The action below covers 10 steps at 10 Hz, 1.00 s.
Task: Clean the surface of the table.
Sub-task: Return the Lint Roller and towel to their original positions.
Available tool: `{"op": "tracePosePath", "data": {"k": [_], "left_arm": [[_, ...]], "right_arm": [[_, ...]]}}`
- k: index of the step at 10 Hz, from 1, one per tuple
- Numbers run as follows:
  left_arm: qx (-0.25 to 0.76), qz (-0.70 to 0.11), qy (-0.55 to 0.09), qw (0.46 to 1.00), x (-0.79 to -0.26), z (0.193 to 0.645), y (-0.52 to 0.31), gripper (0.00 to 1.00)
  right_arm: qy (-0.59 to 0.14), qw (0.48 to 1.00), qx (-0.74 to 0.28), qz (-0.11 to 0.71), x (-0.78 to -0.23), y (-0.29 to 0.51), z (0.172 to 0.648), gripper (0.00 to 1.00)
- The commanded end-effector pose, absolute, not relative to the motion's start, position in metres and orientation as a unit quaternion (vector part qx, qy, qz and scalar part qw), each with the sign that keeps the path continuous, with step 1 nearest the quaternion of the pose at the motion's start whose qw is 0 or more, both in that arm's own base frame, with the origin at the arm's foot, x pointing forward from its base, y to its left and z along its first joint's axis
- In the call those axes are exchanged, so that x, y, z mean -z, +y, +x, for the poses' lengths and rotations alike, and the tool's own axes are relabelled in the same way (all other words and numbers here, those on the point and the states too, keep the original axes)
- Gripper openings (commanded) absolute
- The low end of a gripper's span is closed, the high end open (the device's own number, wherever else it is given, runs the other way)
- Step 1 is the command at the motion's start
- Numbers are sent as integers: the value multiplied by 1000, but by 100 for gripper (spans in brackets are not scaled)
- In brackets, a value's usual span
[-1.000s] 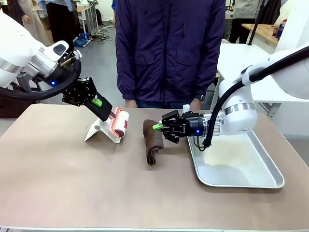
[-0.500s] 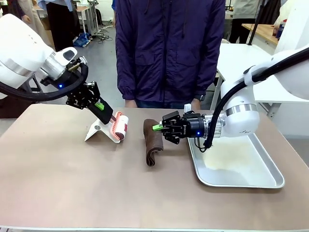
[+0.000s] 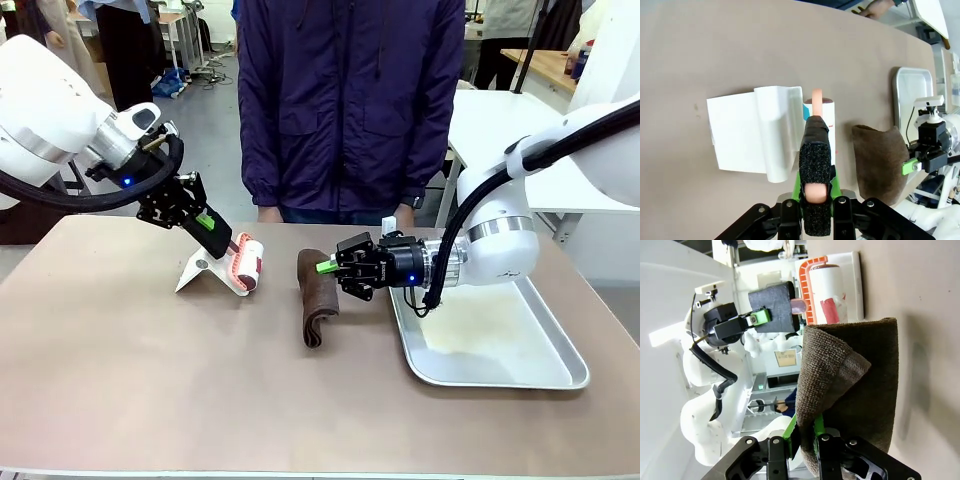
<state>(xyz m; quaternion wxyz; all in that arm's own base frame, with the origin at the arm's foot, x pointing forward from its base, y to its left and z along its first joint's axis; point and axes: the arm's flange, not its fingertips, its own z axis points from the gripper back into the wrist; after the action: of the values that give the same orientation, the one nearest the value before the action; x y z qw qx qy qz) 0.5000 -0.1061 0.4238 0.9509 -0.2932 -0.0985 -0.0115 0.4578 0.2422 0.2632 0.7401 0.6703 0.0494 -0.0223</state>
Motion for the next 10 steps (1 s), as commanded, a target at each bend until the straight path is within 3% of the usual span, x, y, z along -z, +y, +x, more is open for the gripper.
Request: {"op": "tracePosePath", "data": {"k": [1, 10], "left_arm": [[-10, -289, -103, 952, -419, 503, -103, 22], [-39, -301, -93, 948, -401, 513, -94, 22]], "right_arm": [[40, 745, 15, 665, -264, 242, 455, 12], [46, 744, 14, 666, -263, 241, 458, 12]]}}
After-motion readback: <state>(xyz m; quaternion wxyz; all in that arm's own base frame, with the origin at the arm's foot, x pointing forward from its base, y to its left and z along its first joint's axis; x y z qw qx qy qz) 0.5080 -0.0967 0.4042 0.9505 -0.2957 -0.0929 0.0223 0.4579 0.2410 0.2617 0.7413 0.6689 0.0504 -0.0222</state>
